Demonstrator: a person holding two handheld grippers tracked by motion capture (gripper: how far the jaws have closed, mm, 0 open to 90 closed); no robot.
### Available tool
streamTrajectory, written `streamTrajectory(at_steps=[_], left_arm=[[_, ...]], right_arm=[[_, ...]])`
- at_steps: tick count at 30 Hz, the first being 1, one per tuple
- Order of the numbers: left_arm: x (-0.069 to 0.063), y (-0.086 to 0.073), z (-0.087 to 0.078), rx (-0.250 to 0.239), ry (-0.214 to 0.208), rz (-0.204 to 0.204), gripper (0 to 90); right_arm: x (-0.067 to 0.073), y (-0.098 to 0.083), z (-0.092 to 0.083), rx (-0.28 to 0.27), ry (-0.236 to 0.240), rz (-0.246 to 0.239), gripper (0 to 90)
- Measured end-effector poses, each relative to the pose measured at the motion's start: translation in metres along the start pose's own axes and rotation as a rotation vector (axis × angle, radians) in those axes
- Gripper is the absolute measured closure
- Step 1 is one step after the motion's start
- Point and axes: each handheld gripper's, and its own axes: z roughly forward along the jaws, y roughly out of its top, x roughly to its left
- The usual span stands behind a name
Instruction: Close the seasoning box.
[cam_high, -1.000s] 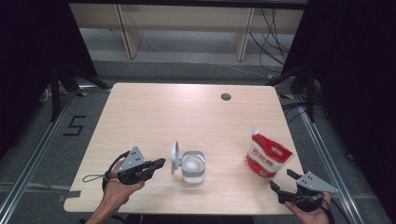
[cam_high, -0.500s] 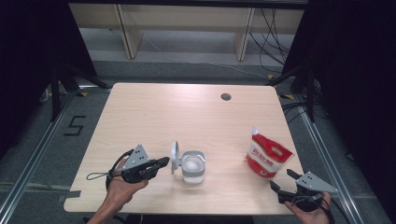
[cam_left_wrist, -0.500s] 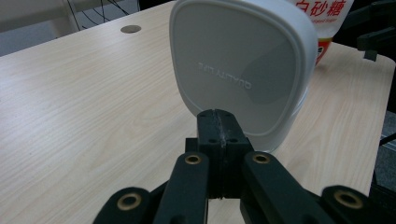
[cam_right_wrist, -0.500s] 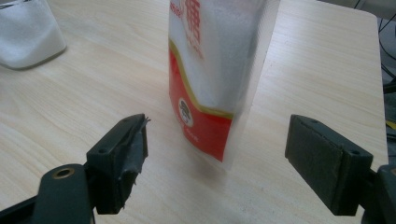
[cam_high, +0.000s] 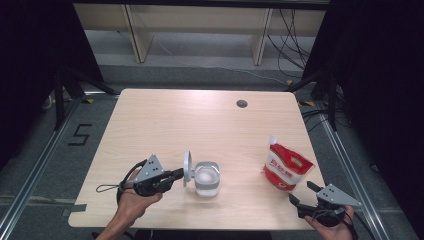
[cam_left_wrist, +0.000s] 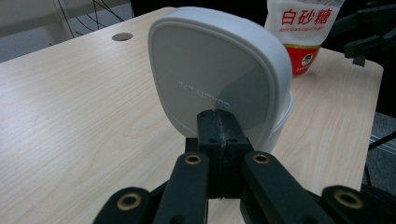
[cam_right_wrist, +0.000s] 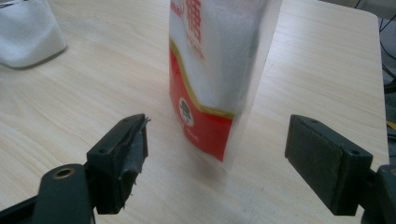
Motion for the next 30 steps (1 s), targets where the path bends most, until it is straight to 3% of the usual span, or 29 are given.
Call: streamTrajectory(at_steps=[6, 14, 17, 19, 30], left_arm=[[-0.0019, 0.0004, 0.0011, -0.001, -0.003, -0.013, 89.3], [-0.0015, 0.0012, 0.0013, 0.001, -0.003, 0.008, 89.3], [-0.0034, 0.0012, 0.0024, -0.003, -0.004, -0.012, 89.3], [-0.0025, 0.002, 0.0026, 0.001, -0.008, 0.012, 89.3], [-0.0084, 0.0037, 0.0093, 0.007, -0.033, 0.019, 89.3]], right_arm=[[-0.0002, 0.0001, -0.0002, -0.004, 0.001, 0.003, 22.1], [-0.0004, 0.0002, -0.0002, -0.01, 0.001, 0.001, 22.2], [-0.0003, 0.0002, -0.0002, -0.01, 0.001, 0.002, 22.3], [-0.0002, 0.0002, -0.0002, -0.009, 0.002, 0.002, 22.3], [0.0001, 0.0003, -0.0002, -0.006, 0.003, 0.003, 22.3]])
